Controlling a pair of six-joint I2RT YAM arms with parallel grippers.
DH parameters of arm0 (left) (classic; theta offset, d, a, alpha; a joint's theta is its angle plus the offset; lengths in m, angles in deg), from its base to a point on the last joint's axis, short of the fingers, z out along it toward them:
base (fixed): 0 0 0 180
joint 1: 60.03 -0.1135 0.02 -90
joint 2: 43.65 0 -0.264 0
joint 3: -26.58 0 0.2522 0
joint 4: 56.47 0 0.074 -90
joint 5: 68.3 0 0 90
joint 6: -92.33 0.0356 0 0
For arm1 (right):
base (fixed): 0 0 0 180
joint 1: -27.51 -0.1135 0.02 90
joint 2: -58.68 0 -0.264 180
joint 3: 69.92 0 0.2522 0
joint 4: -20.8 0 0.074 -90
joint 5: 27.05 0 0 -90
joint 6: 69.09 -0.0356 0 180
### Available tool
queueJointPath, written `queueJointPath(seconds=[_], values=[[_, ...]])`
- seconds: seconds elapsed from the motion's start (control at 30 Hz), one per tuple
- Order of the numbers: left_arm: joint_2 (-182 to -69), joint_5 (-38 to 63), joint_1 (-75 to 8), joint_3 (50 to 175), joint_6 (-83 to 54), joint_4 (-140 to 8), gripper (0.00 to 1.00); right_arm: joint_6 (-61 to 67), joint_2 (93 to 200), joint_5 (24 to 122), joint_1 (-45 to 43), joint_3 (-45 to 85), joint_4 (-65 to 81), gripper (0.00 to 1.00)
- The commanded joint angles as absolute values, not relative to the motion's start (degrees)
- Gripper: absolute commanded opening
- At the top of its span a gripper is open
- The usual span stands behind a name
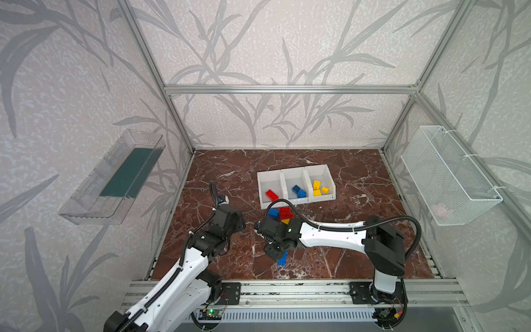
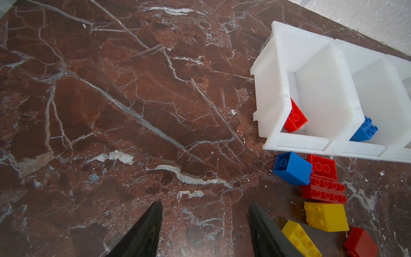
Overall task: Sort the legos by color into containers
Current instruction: 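Lower the right gripper onto a tall blue brick and close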
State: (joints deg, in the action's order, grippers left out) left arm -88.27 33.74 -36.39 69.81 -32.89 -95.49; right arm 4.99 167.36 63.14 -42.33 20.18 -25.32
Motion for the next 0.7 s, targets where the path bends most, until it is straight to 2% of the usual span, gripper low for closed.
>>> queueJointPath(seconds=[0.0, 0.23, 0.67], values=[[-86.39, 35.29, -36.81, 68.89, -35.15, -97.61, 0.64, 7.65, 169.89, 63.19, -42.99, 23.21, -26.78, 0.59], [-85.62, 33.61, -36.75, 67.15, -36.66, -97.66, 0.64, 9.53, 174.32, 61.46, -42.91, 27.78, -29.22, 0.57], [-85.04, 33.24, -36.78, 66.53, -36.96, -97.73, 0.64, 10.53, 173.69, 60.05, -40.08, 25.93, -29.23, 0.57]])
